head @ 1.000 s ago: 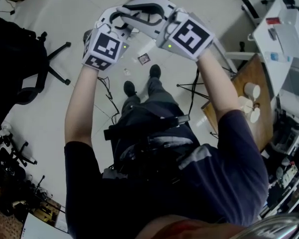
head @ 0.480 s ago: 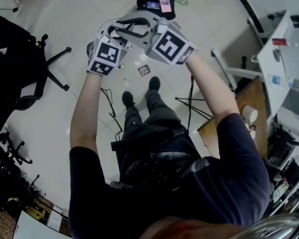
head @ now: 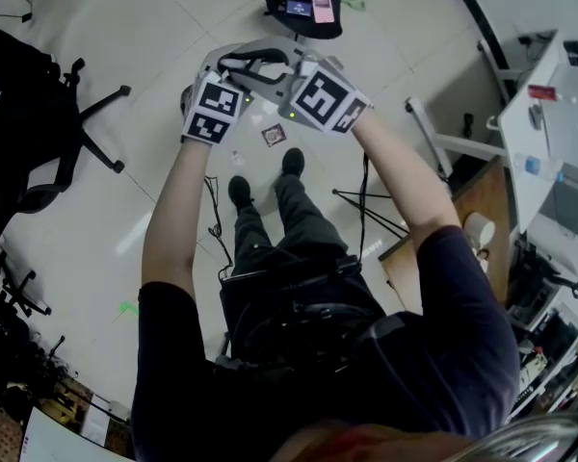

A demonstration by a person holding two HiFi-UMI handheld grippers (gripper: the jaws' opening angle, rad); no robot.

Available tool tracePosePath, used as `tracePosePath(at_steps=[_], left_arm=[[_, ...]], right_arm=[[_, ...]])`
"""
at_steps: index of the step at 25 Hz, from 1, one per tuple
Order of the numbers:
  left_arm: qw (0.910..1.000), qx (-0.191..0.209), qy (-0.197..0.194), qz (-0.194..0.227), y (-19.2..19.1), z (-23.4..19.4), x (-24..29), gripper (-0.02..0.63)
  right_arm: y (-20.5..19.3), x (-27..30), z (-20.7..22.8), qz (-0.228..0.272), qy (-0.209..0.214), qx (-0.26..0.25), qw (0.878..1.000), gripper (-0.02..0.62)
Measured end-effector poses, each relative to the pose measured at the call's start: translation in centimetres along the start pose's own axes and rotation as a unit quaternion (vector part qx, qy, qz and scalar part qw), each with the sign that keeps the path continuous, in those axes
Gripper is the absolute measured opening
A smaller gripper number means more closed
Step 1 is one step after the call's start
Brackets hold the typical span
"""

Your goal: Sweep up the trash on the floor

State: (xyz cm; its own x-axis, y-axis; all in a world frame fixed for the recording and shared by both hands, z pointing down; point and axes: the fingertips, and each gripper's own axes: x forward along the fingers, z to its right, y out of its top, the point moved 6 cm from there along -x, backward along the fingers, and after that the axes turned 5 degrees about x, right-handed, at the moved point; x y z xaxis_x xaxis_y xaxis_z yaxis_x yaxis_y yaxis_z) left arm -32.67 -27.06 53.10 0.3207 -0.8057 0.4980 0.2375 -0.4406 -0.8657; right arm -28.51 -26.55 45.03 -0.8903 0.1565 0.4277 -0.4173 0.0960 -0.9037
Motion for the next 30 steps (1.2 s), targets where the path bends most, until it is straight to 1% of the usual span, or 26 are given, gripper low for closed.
tracePosePath(at_steps=[7,10,12,16,18,21,25,30], left_arm=[[0.9978,0.002,-0.060,-0.028,-0.8,1.4,-0.5,0.069],[0.9944,0.019,-0.091,-0.050,-1.5,2.4,-0.9,0.071],[0.9924,0.026,-0.104,-0.060,-2.0,3.1,-1.1,0.072],[0.9922,-0.001,-0.103,-0.071,-3.3,4.0,-1.9,0.075],[0.9922,-0.007,-0.103,-0.071,-3.4,4.3,-2.5,0.077],[0.9916,-0.011,-0.106,-0.073,-4.0,4.7,-3.0,0.080],[0.9911,-0.012,-0.108,-0.077,-5.1,5.8,-4.0,0.084],[0.9896,-0.014,-0.116,-0.084,-5.0,6.5,-5.4,0.086]], right_arm=[[-0.8,-0.4,-1.1,0.010,0.021,0.084,0.996,0.094],[-1.3,-0.7,-2.2,-0.001,0.028,0.119,0.993,0.098],[-1.9,-0.6,-3.1,-0.008,0.026,0.133,0.991,0.100],[-2.5,-0.4,-4.5,-0.004,0.035,0.150,0.988,0.103],[-2.3,-0.5,-5.1,-0.006,0.040,0.151,0.988,0.104],[-2.4,-0.4,-5.8,-0.016,0.047,0.158,0.986,0.107],[-2.9,-0.2,-7.5,-0.014,0.061,0.170,0.984,0.109],[-2.2,-0.5,-8.6,-0.019,0.066,0.171,0.983,0.109]])
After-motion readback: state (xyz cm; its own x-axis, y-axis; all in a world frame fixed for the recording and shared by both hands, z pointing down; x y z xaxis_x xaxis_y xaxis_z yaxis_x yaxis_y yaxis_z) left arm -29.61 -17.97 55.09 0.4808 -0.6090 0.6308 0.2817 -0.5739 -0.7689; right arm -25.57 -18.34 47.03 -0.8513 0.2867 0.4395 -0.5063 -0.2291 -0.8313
